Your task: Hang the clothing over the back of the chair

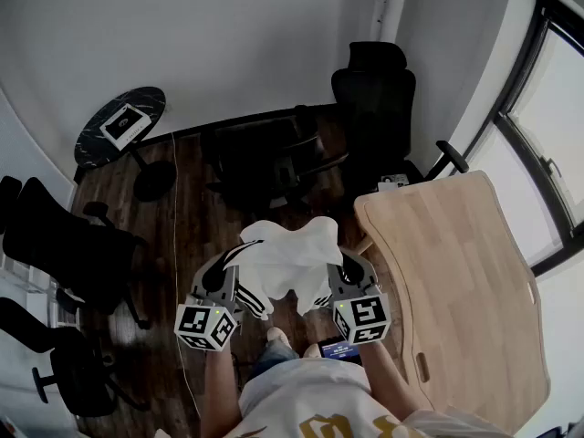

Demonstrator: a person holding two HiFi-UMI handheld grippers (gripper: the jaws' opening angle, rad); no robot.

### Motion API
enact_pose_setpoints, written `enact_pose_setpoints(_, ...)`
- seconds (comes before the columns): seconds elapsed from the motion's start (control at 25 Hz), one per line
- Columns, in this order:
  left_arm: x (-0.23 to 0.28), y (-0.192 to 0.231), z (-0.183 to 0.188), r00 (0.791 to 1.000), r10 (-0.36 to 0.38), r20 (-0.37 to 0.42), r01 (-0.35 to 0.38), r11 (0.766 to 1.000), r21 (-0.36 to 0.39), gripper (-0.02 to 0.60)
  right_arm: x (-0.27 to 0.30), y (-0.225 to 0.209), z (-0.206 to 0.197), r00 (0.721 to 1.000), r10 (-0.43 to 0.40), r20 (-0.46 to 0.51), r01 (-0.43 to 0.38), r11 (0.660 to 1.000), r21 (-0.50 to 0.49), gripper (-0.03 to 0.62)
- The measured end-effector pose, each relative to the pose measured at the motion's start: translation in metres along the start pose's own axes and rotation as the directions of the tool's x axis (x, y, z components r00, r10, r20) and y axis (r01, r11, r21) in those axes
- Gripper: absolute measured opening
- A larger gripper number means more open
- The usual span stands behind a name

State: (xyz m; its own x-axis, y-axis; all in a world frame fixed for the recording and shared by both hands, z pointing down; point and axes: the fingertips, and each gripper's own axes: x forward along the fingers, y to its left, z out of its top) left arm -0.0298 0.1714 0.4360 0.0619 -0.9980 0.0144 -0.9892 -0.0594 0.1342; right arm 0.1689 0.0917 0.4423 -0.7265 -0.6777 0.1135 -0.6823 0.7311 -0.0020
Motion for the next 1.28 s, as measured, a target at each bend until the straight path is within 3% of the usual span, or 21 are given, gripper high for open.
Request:
enact_pose_setpoints(0.32, -0.004, -0.005, 0.002, 1.0, 0.001, -0.001, -0.001, 0.997, -0.071, 0.032, -0.007, 0.002, 0.003, 1.0, 0.0, 0.021, -0.001, 0.999, 0.04, 0.026)
enact_pose_setpoints(0.52, -0.003, -0.003, 0.011, 1.0, -0.003, 0.004, 0.004, 0.998, -0.066, 0.032, -0.002, 0.001, 0.01, 0.998, 0.009, 0.054, -0.015, 0.993, 0.114, 0.027)
enact_pose_setpoints(0.72, 0.013, 0.007, 0.019, 1.0, -0.023, 0.008, 0.024, 0.997, -0.068, 0.032, 0.014, -0.003, 0.015, 0.999, -0.005, 0.052, -0.002, 0.992, 0.127, 0.028)
enact_pose_setpoints(0.96, 0.057, 0.036, 0.028, 0.998, -0.052, 0.041, 0.055, 0.995, -0.079, 0.032, 0.056, -0.013, 0.022, 0.997, -0.009, 0.072, -0.002, 0.989, 0.147, 0.026)
enact_pose_setpoints(1.28, 0.13, 0.102, 0.027, 0.994, -0.1, 0.043, 0.105, 0.987, -0.119, 0.032, 0.142, -0.02, 0.022, 0.998, -0.051, 0.03, 0.047, 0.991, 0.125, 0.027)
